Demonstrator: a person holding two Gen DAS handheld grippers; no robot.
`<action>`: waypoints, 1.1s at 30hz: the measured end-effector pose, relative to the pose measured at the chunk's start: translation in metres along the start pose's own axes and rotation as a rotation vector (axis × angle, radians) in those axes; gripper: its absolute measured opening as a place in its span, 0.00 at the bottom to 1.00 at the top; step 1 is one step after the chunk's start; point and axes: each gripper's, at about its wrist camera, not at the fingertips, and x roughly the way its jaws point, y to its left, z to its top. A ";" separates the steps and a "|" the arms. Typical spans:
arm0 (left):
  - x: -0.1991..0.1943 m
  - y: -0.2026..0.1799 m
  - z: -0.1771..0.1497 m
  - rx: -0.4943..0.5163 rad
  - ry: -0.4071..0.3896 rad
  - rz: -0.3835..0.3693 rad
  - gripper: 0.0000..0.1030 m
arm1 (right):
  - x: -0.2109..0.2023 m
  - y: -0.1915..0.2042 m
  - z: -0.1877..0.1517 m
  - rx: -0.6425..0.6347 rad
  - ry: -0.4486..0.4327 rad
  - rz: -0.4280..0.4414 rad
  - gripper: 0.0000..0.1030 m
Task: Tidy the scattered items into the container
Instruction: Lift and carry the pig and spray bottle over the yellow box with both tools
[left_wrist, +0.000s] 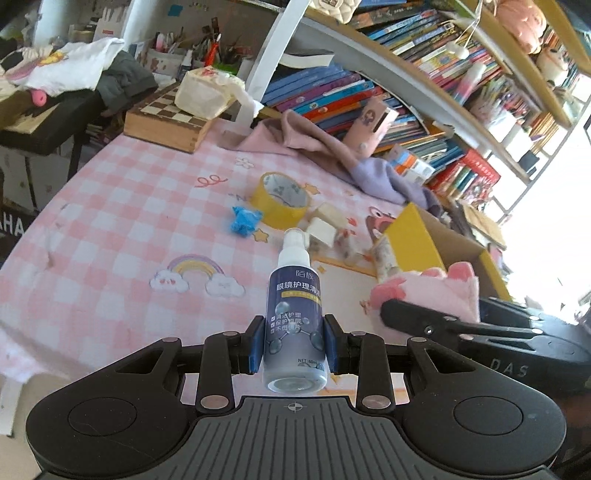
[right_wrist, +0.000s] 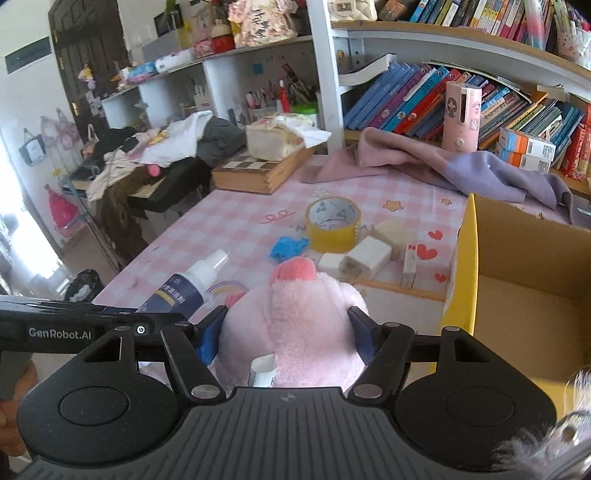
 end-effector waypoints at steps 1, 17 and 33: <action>-0.004 -0.001 -0.005 -0.001 0.000 -0.003 0.30 | -0.005 0.004 -0.004 0.001 0.000 0.004 0.65; -0.073 -0.024 -0.087 -0.007 0.009 -0.134 0.30 | -0.102 0.050 -0.089 0.047 -0.039 -0.021 0.65; -0.078 -0.071 -0.118 0.078 0.082 -0.303 0.30 | -0.182 0.039 -0.142 0.171 -0.098 -0.205 0.65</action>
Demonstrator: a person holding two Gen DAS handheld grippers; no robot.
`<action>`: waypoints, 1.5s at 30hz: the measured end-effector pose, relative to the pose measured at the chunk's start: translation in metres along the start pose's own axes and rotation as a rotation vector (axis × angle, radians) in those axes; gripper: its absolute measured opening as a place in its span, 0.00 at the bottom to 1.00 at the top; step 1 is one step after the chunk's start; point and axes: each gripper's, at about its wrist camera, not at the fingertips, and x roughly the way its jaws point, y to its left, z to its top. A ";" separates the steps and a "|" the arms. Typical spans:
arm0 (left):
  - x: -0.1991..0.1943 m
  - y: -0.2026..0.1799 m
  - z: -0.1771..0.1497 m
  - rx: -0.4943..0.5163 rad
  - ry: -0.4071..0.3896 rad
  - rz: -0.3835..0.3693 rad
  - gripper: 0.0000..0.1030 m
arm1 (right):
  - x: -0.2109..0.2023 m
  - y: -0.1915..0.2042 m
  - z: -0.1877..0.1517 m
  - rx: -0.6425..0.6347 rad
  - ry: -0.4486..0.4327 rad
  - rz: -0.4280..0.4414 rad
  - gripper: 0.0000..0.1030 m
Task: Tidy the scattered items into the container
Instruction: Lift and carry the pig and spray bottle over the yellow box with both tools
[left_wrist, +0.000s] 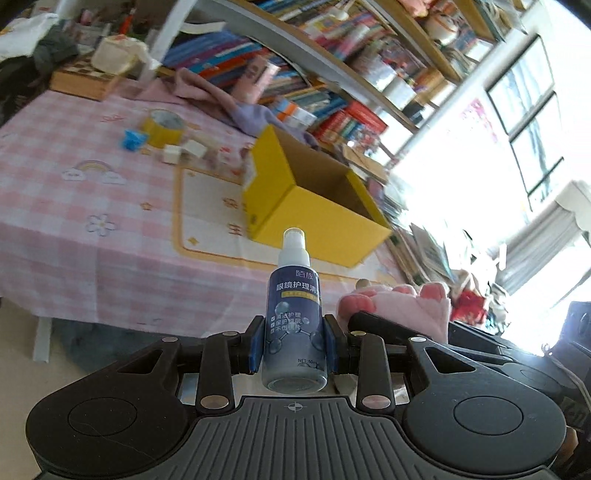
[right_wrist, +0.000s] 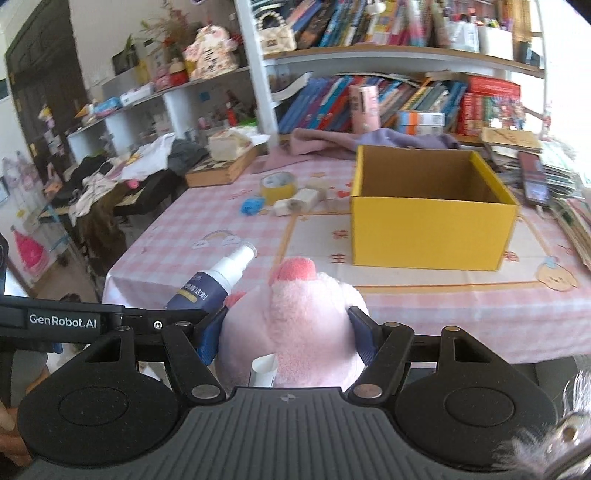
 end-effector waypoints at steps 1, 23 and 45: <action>0.002 -0.002 0.000 0.005 0.003 -0.007 0.30 | -0.002 -0.002 -0.001 0.008 -0.002 -0.009 0.65; 0.035 -0.036 -0.010 0.058 0.110 -0.111 0.30 | -0.035 -0.045 -0.026 0.136 0.010 -0.150 0.65; 0.079 -0.051 0.021 0.106 0.109 -0.115 0.30 | -0.004 -0.085 0.008 0.129 0.001 -0.165 0.65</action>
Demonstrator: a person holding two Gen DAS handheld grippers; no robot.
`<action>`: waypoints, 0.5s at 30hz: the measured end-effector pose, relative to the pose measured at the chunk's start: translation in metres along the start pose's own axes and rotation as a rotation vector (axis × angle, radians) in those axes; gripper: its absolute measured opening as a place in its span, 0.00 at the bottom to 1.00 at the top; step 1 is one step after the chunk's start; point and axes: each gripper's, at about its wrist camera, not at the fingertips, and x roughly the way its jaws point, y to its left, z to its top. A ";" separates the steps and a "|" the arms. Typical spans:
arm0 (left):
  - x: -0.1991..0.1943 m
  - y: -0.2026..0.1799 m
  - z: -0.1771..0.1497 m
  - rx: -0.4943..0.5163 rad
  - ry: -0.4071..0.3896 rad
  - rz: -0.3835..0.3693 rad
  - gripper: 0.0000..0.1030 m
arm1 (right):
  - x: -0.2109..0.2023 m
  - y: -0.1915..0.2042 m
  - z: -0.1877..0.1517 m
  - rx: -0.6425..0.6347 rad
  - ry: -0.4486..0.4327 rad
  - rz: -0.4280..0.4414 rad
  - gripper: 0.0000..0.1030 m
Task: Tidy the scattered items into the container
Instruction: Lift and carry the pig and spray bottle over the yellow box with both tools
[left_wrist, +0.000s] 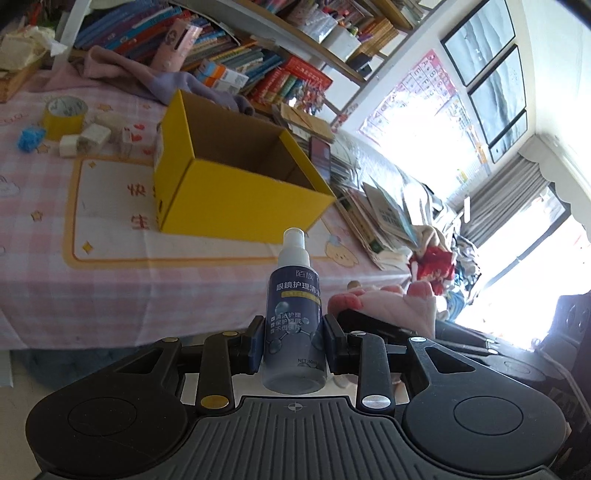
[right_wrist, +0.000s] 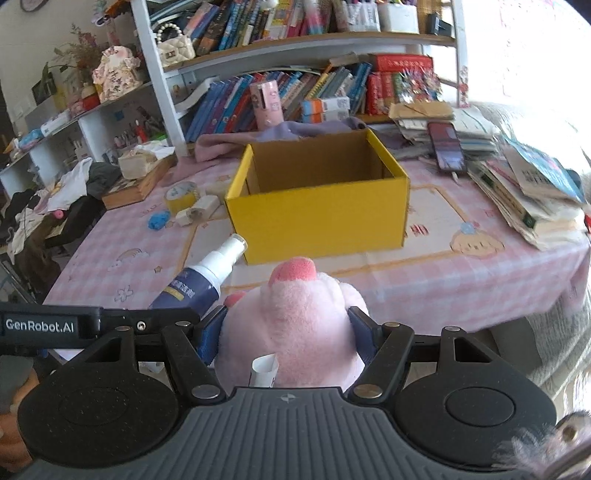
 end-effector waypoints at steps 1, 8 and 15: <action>0.000 0.001 0.003 0.001 -0.010 0.000 0.30 | 0.002 -0.001 0.003 -0.004 -0.005 0.003 0.65; 0.013 0.005 0.024 0.011 -0.040 -0.002 0.30 | 0.021 -0.005 0.026 -0.031 -0.029 0.021 0.65; 0.037 -0.002 0.065 0.050 -0.092 -0.006 0.30 | 0.040 -0.020 0.072 -0.068 -0.116 0.029 0.65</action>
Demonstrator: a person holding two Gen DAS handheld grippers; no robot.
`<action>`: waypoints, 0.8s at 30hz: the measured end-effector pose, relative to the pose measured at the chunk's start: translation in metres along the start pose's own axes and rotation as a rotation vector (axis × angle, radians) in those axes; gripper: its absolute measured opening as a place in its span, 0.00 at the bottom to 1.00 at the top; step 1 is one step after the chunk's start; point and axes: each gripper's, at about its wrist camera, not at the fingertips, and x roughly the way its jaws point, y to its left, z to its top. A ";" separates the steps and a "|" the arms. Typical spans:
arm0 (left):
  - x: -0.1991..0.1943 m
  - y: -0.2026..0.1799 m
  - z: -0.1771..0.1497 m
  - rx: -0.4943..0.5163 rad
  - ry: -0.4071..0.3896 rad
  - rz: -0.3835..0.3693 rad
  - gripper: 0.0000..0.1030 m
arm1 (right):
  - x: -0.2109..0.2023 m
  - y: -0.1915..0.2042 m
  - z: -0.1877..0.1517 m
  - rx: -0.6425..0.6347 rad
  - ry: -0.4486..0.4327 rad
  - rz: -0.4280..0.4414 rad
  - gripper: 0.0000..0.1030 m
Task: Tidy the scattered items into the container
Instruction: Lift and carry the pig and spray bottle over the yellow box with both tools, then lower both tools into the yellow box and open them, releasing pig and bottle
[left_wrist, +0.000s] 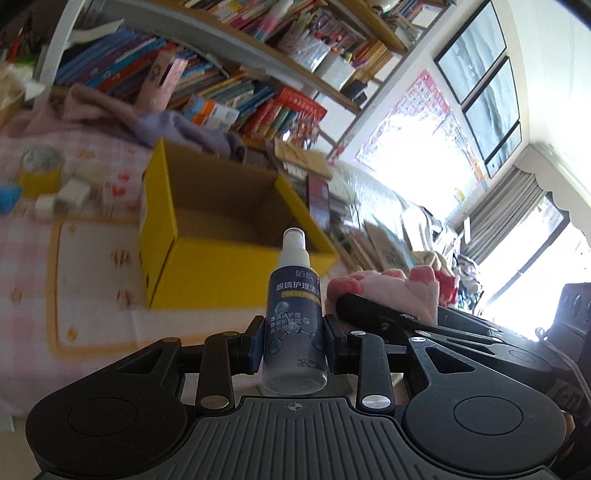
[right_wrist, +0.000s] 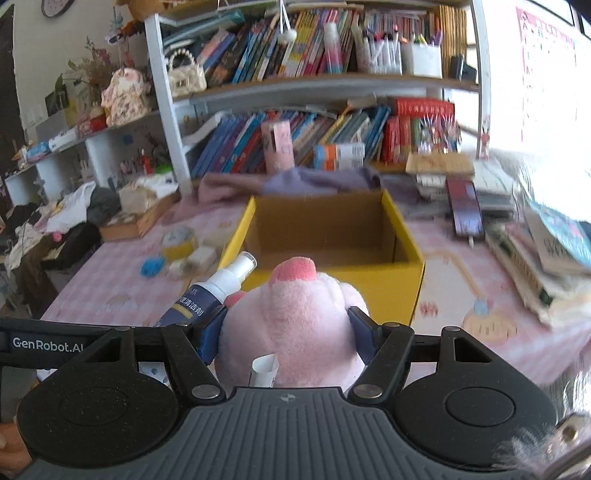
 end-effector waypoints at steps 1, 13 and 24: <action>0.003 -0.001 0.006 0.006 -0.011 0.003 0.30 | 0.004 -0.004 0.007 -0.003 -0.006 0.005 0.65; 0.070 -0.007 0.068 0.050 -0.050 0.154 0.30 | 0.086 -0.055 0.074 -0.127 0.003 0.107 0.65; 0.156 0.025 0.103 0.111 0.089 0.331 0.30 | 0.198 -0.081 0.095 -0.388 0.153 0.201 0.65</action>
